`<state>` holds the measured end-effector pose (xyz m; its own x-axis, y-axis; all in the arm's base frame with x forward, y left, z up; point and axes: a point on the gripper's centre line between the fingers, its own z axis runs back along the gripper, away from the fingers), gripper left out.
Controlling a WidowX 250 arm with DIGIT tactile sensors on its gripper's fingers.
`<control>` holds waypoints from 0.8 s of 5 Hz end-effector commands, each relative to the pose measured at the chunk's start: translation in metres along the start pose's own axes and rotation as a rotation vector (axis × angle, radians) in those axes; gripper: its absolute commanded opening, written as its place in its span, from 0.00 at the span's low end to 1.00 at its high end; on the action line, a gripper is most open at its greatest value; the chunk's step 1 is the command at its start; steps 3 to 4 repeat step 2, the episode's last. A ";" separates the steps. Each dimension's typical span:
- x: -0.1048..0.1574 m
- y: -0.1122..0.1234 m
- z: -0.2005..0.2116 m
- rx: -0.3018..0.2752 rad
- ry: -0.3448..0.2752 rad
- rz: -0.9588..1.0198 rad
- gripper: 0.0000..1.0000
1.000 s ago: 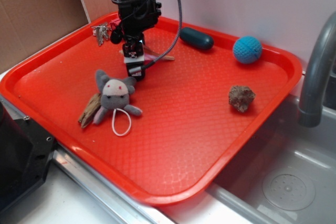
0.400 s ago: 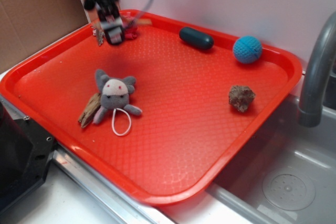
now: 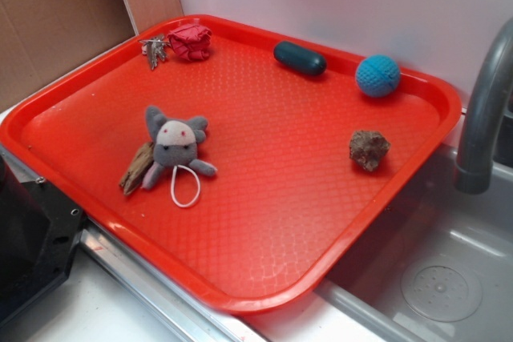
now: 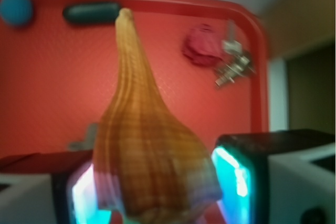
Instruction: Grab the shell.
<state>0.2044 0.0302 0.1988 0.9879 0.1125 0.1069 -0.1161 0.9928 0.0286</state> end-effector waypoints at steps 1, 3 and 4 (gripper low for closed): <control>-0.004 -0.042 0.033 0.054 -0.008 0.082 0.00; -0.004 -0.037 0.031 0.063 -0.007 0.095 0.00; -0.004 -0.037 0.031 0.063 -0.007 0.095 0.00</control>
